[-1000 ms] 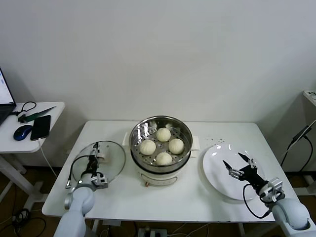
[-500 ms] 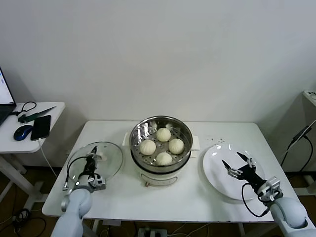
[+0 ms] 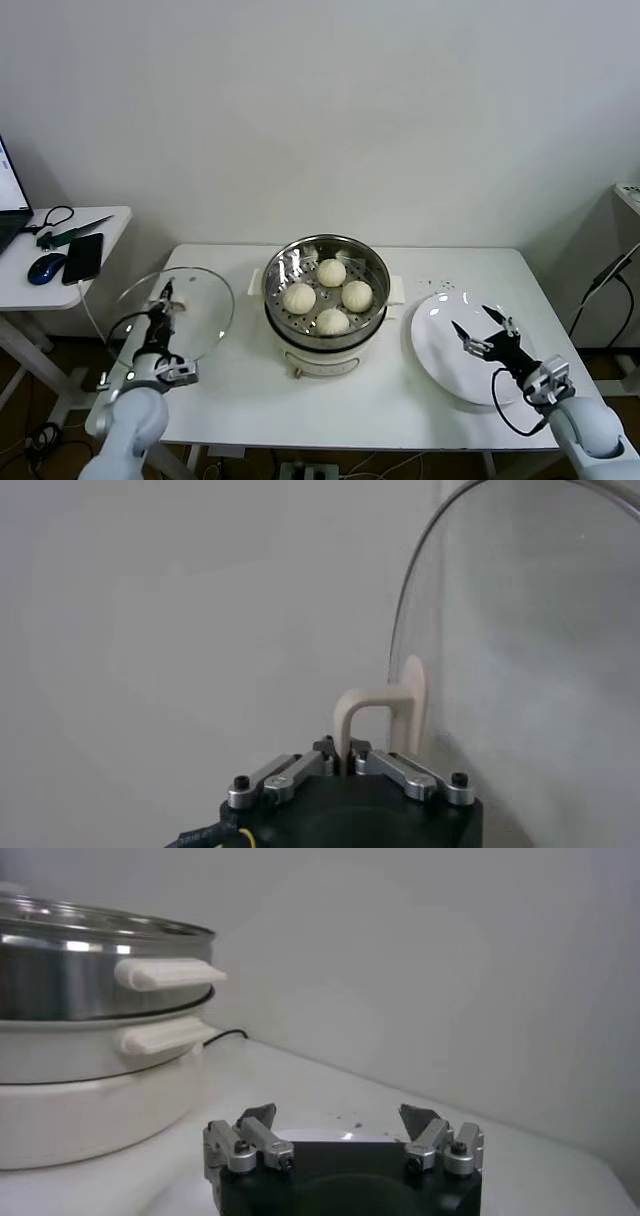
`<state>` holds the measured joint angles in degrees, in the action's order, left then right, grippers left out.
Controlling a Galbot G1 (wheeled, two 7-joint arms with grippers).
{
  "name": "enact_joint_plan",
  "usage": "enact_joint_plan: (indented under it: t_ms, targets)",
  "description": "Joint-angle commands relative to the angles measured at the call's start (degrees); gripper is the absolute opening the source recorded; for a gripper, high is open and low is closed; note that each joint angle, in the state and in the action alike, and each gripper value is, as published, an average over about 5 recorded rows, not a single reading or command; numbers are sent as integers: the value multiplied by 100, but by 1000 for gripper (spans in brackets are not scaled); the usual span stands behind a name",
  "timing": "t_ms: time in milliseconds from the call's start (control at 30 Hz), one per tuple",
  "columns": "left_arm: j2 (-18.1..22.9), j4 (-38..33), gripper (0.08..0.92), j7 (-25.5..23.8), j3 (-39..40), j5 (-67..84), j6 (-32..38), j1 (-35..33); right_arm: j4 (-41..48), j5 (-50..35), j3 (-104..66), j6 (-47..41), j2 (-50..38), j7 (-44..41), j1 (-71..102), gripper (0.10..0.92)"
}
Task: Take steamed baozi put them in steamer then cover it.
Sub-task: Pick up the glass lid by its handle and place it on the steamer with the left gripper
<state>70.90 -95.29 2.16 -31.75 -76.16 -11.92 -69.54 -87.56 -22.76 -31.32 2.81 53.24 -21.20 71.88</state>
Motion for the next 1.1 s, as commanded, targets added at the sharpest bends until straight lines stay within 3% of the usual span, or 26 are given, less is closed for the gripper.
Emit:
enact_joint_plan:
  t_ms: [33, 333, 500, 733, 900, 1100]
  targets:
    - [-573, -2161, 150, -272, 165, -305, -1694, -871, 89, 30, -2, 29, -15, -5, -54, 823]
    - [-1422, -2887, 150, -813, 1352, -248, -2671, -387, 207, 171, 24, 64, -24, 17, -112, 823]
    - [-1426, -2918, 150, -1438, 2665, -424, -3073, 496, 210, 211, 24, 55, -23, 31, -123, 823]
    - [-550, -2481, 150, -2442, 4072, -1320, -3295, 1815, 229, 248, -24, 63, 18, 40, -132, 823]
    - [201, -1929, 150, -2675, 4544, -1603, -3308, 2271, 253, 277, -85, 85, 36, 38, -93, 823]
    - [1134, -1332, 150, -2772, 4654, -1847, -3308, 2364, 299, 310, -162, 126, 48, 22, -45, 823]
